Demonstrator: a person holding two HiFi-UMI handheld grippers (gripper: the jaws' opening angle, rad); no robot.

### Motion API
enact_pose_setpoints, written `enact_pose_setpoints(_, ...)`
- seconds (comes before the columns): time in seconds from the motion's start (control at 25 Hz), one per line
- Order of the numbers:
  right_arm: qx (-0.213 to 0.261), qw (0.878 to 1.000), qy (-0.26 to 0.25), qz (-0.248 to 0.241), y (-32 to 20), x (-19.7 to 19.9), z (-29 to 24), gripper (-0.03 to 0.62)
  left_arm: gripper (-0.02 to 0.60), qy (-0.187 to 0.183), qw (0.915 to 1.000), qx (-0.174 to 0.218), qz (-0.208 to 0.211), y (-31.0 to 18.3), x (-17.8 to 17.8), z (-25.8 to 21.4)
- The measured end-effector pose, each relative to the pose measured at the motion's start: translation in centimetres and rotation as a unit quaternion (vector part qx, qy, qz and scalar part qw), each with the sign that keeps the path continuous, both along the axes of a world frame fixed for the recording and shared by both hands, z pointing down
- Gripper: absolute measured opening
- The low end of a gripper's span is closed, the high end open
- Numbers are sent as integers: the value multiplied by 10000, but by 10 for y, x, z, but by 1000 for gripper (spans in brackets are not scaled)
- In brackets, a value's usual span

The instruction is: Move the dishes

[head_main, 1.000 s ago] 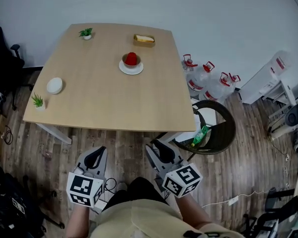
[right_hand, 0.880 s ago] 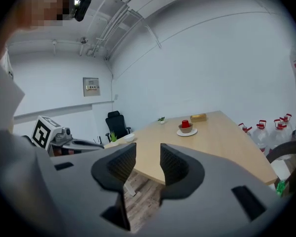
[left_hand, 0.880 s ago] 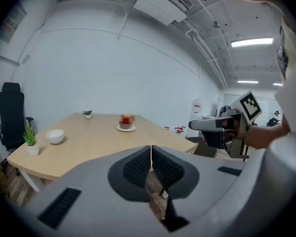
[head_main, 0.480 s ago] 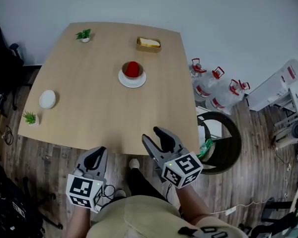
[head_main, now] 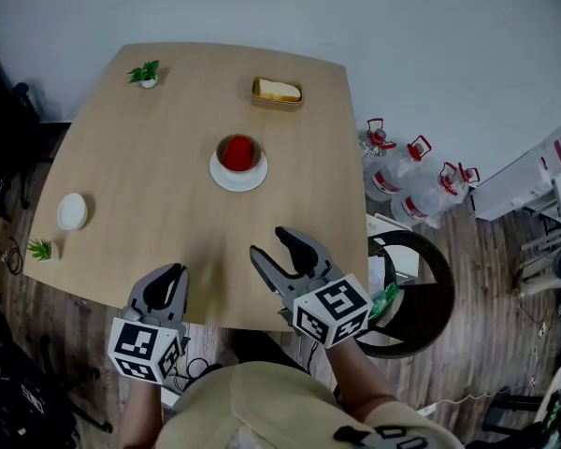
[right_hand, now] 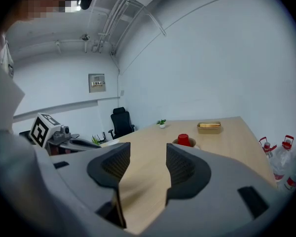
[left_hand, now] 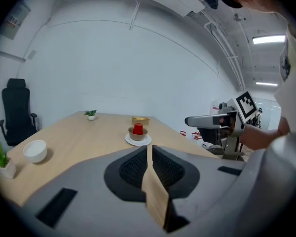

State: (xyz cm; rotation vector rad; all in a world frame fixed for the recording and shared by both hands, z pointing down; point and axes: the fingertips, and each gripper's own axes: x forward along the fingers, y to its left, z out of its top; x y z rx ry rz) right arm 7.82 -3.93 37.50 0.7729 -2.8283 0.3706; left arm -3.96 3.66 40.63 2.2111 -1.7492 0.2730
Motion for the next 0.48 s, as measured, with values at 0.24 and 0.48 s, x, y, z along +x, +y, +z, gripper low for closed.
enact_pose_setpoints(0.24, 107, 9999, 121, -40, -55, -8, -8, 230, 18, -126, 9998, 45, -172, -42, -15, -9)
enact_pose_setpoints(0.48, 192, 9989, 425, 45, -102, -32, -1, 242, 20, -555, 9982, 119, -215, -70, -40, -17)
